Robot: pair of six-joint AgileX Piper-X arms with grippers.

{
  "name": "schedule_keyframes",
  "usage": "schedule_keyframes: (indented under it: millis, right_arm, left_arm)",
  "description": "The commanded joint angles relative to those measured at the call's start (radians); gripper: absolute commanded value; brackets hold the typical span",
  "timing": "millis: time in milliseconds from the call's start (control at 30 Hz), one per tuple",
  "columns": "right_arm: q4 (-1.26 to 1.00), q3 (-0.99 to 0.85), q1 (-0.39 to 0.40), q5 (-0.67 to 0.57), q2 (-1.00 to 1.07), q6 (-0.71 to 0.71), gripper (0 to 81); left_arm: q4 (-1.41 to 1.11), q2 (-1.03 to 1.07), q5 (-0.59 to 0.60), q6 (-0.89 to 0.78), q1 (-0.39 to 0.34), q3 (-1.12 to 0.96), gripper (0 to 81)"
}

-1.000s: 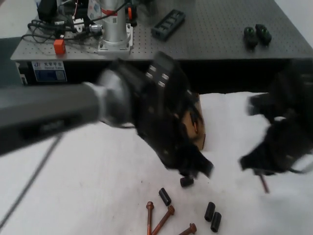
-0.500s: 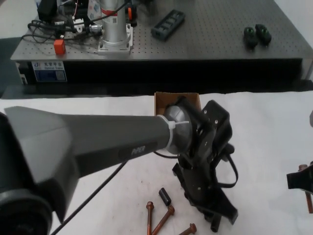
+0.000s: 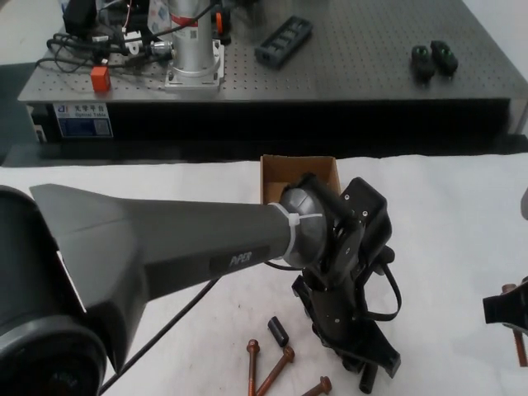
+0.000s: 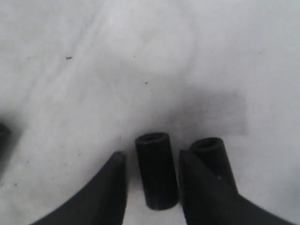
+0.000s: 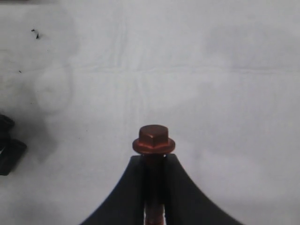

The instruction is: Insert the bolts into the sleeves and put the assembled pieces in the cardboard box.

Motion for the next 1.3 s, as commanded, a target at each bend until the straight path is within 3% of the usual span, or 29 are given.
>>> schedule_keyframes:
  millis: [0,267,367,400,533,733,800,1000,1267]
  right_arm:
    - [0.003,0.0,-0.004,-0.012,-0.009,0.005,3.4]
    - [0.011,0.0,-0.004,-0.012,-0.009,0.005,3.4]
    - [0.001,0.0,0.002,-0.021,-0.012,0.025,3.4]
    - [-0.015,0.0,0.005,-0.049,-0.017,0.031,3.4]
    - [-0.152,0.0,0.024,-0.267,-0.062,0.112,3.4]
    - [-0.562,0.032,0.076,-0.543,-0.131,0.443,3.4]
    - [-0.739,0.035,0.114,-0.59,-0.129,0.59,3.4]
    - [-1.194,0.028,0.274,-0.592,-0.089,0.84,3.4]
    - [-1.23,-0.039,0.447,-0.588,0.002,0.85,3.4]
  left_arm:
    - [-0.01,0.009,-0.01,0.018,-0.002,-0.01,26.5]
    - [0.02,0.034,-0.004,0.02,-0.002,-0.01,20.2]
    - [0.02,0.014,-0.004,0.02,-0.002,-0.014,4.3]
    - [0.02,0.001,-0.008,0.02,0.0,-0.018,0.9]
    - [0.017,-0.1,-0.028,-0.013,0.026,-0.018,0.3]
    - [-0.143,-0.387,0.009,-0.082,0.094,0.163,0.6]
    - [-0.255,-0.506,0.068,-0.094,0.109,0.263,0.6]
    - [-0.581,-0.815,0.163,-0.143,0.114,0.582,0.6]
    - [-0.85,-1.067,0.215,-0.228,0.114,0.771,0.6]
